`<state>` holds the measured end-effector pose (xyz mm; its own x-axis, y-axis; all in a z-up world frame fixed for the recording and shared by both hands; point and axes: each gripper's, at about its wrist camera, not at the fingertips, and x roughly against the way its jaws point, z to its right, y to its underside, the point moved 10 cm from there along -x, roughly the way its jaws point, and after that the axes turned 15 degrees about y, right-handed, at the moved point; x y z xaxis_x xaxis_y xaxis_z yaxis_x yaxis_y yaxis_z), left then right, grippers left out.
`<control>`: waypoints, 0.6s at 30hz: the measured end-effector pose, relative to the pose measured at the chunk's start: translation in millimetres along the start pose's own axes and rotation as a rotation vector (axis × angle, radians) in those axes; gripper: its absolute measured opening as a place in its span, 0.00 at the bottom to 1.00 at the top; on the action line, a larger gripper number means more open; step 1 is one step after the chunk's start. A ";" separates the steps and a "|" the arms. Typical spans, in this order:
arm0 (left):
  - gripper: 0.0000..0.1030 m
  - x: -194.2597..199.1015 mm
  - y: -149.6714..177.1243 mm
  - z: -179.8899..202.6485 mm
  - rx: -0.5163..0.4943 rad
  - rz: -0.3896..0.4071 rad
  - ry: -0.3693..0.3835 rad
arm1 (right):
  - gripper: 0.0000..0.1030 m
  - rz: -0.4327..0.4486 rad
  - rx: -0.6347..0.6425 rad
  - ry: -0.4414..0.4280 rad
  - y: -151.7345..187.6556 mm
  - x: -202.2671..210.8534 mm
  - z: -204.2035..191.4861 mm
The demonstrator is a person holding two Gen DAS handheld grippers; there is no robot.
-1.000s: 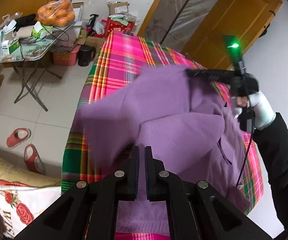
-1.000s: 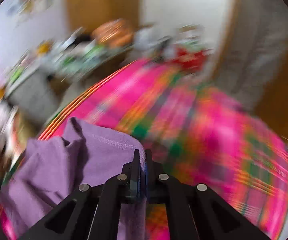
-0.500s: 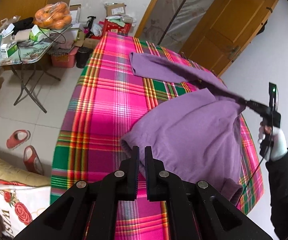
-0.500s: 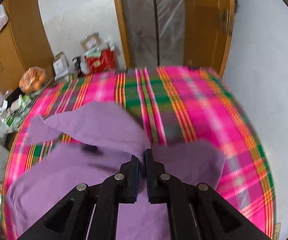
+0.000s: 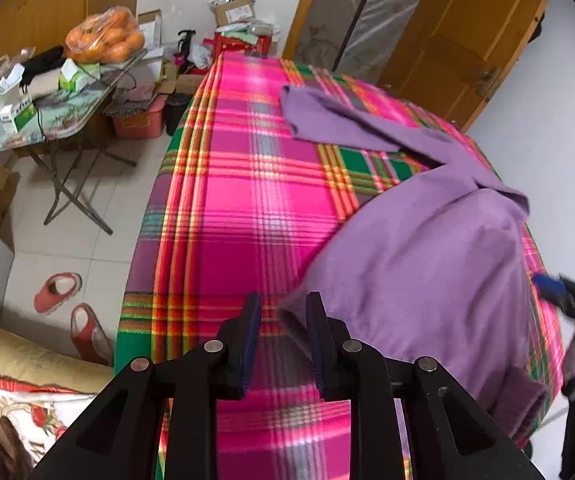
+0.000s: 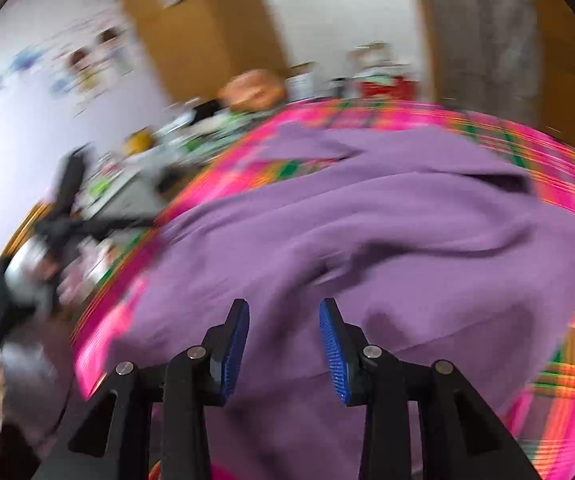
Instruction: Fold clothes
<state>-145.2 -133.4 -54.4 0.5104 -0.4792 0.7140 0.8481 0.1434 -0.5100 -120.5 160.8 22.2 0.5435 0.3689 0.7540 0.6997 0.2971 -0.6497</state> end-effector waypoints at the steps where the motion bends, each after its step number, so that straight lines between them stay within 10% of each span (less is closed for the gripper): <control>1: 0.26 -2.5 0.8 -1.8 -0.002 -0.008 0.008 | 0.37 0.002 0.034 -0.036 5.7 2.9 -12.9; 8: 0.40 -14.8 -3.3 -5.8 -0.012 -0.016 0.053 | 0.41 -0.010 0.167 -0.180 40.1 24.3 -65.8; 18: 0.40 -29.7 4.8 9.4 -0.048 -0.089 0.038 | 0.40 -0.109 0.258 -0.142 71.6 1.1 -71.1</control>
<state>-154.9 -110.4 -73.6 0.4267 -0.5211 0.7392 0.8816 0.0574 -0.4685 -36.8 119.9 -16.6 0.3888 0.4368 0.8112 0.5997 0.5485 -0.5827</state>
